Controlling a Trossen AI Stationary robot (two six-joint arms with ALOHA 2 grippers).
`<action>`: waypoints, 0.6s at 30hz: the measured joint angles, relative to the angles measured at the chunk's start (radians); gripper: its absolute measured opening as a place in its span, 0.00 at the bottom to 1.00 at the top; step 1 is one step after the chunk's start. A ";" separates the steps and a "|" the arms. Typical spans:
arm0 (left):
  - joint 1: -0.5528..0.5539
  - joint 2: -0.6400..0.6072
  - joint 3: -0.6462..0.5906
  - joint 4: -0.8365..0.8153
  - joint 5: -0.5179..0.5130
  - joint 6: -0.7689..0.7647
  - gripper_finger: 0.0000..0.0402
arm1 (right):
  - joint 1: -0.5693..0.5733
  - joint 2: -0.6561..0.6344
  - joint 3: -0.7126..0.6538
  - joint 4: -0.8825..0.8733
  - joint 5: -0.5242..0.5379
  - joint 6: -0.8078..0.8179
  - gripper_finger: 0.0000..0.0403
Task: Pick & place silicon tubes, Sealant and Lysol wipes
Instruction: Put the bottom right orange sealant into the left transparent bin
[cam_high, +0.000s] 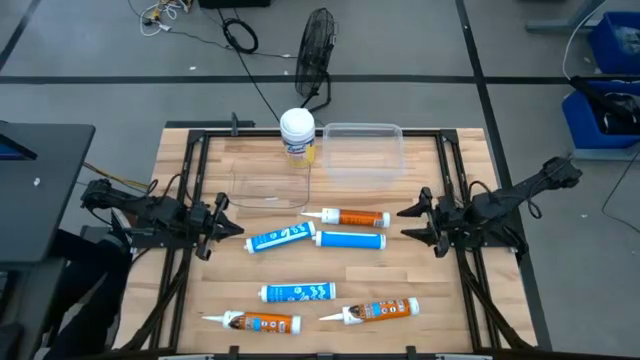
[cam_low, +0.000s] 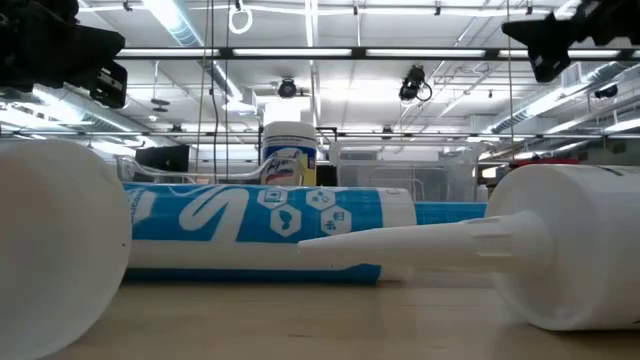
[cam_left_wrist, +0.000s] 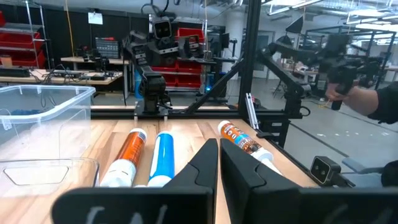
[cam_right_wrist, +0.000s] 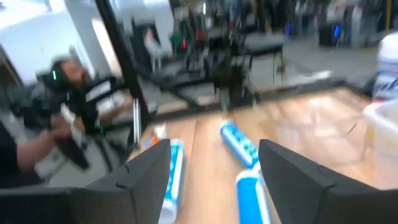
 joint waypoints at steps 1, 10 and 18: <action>0.000 0.000 0.000 0.000 0.000 0.000 0.05 | 0.000 0.046 0.040 -0.036 -0.005 0.009 0.61; 0.000 0.000 0.000 0.003 0.001 -0.008 0.05 | 0.015 0.448 0.379 -0.320 -0.111 0.138 0.63; 0.000 0.000 0.000 0.003 0.001 -0.008 0.05 | 0.096 0.801 0.625 -0.569 -0.230 0.288 0.66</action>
